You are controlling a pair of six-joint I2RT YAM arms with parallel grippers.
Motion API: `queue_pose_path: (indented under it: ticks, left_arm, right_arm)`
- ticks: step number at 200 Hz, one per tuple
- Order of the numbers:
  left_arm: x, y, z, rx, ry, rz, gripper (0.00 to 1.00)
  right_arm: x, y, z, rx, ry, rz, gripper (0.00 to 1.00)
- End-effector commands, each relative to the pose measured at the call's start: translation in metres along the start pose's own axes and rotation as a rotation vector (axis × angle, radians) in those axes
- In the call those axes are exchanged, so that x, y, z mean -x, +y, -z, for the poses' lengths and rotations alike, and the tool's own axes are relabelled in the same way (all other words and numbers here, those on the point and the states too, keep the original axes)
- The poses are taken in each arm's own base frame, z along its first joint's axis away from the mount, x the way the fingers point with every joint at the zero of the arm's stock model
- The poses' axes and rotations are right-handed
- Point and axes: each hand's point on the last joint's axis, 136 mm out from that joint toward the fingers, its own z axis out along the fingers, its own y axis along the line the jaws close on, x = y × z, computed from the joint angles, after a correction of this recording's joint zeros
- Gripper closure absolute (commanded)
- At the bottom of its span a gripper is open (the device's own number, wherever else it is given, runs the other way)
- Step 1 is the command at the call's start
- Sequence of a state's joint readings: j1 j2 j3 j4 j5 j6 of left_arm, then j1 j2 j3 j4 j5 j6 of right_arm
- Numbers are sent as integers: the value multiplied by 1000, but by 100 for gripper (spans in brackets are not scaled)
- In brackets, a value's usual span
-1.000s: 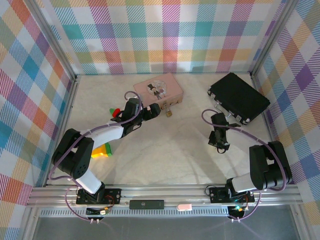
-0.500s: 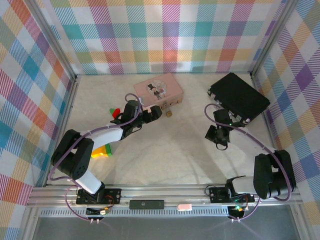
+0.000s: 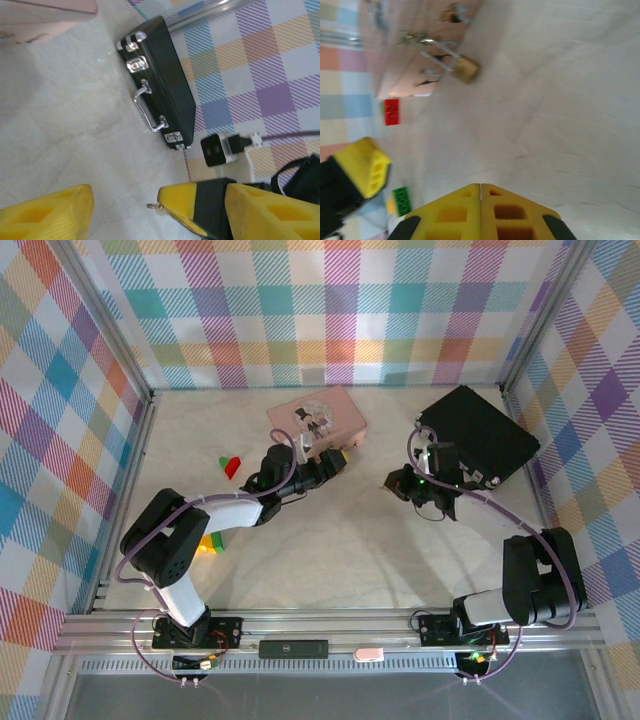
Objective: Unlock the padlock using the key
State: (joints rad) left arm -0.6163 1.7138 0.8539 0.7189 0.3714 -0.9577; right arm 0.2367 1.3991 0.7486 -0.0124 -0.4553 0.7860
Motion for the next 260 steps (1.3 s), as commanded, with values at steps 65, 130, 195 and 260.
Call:
queue_pose_path:
  ticks: [65,130,195,260]
  left_arm:
    - [-42,-35,9,-55,45,-61,43]
    - [-33,-46,16,-62,4,-90,49]
    - [-24,-51,21,-64,-42,-68,53]
    - [-11,0,38,306,-34,-266,48]
  right_arm:
    - [22,76,16,334,-70,-47,100]
    - [2,110,30,467,15,343,100]
    - [7,97,21,378,15,329,100]
    - [-49,-20,-7,-144,248,204,100]
